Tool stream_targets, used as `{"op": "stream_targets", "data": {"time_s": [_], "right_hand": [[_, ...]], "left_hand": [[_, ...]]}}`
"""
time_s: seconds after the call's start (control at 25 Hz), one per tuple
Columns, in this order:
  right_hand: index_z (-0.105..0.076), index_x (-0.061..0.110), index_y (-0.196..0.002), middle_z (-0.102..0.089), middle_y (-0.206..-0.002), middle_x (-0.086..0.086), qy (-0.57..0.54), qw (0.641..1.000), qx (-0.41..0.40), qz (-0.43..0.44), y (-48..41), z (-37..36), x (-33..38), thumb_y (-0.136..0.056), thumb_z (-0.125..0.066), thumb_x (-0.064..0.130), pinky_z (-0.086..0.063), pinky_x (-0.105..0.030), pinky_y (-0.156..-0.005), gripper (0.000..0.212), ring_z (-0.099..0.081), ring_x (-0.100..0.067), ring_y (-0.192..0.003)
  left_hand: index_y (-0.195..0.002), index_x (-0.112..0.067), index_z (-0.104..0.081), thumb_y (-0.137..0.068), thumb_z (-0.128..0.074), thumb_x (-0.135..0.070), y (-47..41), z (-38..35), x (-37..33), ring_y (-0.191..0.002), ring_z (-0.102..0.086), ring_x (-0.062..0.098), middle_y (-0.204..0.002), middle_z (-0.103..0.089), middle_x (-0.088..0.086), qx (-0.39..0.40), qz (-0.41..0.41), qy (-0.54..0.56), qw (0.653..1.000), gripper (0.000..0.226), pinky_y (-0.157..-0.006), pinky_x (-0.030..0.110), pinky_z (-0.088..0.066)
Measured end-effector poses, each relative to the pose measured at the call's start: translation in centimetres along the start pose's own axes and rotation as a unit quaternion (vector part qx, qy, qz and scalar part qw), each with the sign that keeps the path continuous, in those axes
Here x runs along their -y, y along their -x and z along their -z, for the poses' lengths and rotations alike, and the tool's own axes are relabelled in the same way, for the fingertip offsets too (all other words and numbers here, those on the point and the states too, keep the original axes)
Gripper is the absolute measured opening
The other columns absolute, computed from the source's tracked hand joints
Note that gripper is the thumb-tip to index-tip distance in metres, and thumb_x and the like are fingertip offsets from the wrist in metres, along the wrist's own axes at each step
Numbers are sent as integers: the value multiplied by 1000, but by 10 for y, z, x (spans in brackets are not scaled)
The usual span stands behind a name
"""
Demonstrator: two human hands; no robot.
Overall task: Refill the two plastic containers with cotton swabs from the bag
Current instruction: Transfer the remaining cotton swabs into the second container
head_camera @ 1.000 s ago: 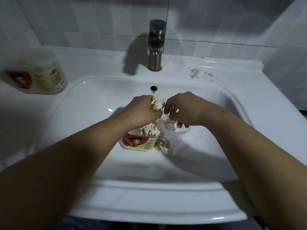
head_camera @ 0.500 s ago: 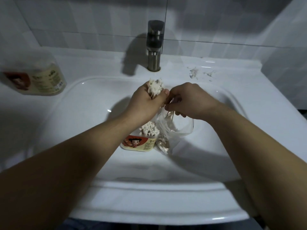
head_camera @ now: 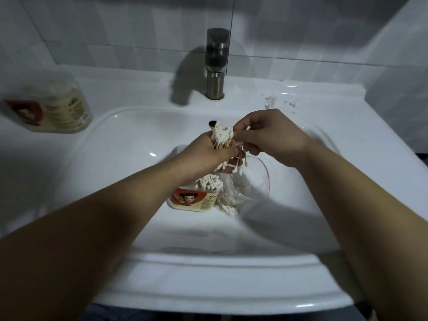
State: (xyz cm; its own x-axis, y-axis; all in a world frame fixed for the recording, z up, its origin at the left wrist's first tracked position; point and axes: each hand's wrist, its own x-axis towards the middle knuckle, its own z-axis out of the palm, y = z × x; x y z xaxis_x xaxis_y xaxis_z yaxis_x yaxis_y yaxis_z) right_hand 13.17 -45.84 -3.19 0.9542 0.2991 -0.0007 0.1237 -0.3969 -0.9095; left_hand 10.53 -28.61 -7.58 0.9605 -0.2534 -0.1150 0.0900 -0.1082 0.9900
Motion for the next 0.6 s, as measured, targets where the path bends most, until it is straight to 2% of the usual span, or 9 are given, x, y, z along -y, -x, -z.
{"op": "stream_targets", "data": {"time_s": [0.12,0.24,0.32,0.44,0.52,0.6], "right_hand": [[-71,-1,-86,-64,-62,-10,-103,994,-4,-31,-1,-7,-1,-92,-67,-1,-49,-23,-52,7,-56,-15,-52],[-70,-5,-91,-62,-65,-16,-168,983,-14,-65,-2,-12,-4,-94,-66,4,-51,-24,-54,11,-54,-19,-54],[-73,-2,-87,-68,-68,-19,-64,996,-35,-45,-4,-13,-8,-96,-65,15,-49,-27,-53,20,-57,-23,-56],[-77,15,-83,-74,-72,-8,124,991,-41,-6,-4,-15,-9,-98,-58,34,-51,-28,-53,32,-64,-18,-55],[-75,14,-80,-73,-72,-5,172,985,-23,-6,-2,-14,-5,-100,-53,35,-52,-26,-53,37,-61,-11,-51],[-73,11,-76,-73,-71,-4,187,982,11,-12,1,-15,-1,-100,-50,31,-56,-32,-59,39,-62,-13,-54]], "left_hand": [[-108,-15,-70,-99,-65,-13,0,-1,-2,-97,-74,20,-100,-77,5,-4,8,36,999,11,-76,32,-61],[-107,-14,-70,-101,-62,-15,-1,2,-2,-91,-75,21,-93,-77,4,2,26,59,998,10,-80,34,-62],[-105,-9,-67,-102,-59,-12,-2,1,-1,-72,-70,15,-79,-71,1,0,37,47,998,9,-76,35,-62],[-103,-6,-64,-100,-59,-9,-3,-1,2,-58,-56,13,-67,-61,0,-3,24,22,999,6,-60,31,-53],[-101,-3,-67,-96,-65,-11,-3,-1,3,-58,-54,16,-68,-61,4,-14,27,18,999,10,-57,31,-47],[-97,-3,-71,-91,-71,-15,-2,1,3,-59,-55,18,-75,-65,12,-21,40,12,999,14,-60,32,-45]]}}
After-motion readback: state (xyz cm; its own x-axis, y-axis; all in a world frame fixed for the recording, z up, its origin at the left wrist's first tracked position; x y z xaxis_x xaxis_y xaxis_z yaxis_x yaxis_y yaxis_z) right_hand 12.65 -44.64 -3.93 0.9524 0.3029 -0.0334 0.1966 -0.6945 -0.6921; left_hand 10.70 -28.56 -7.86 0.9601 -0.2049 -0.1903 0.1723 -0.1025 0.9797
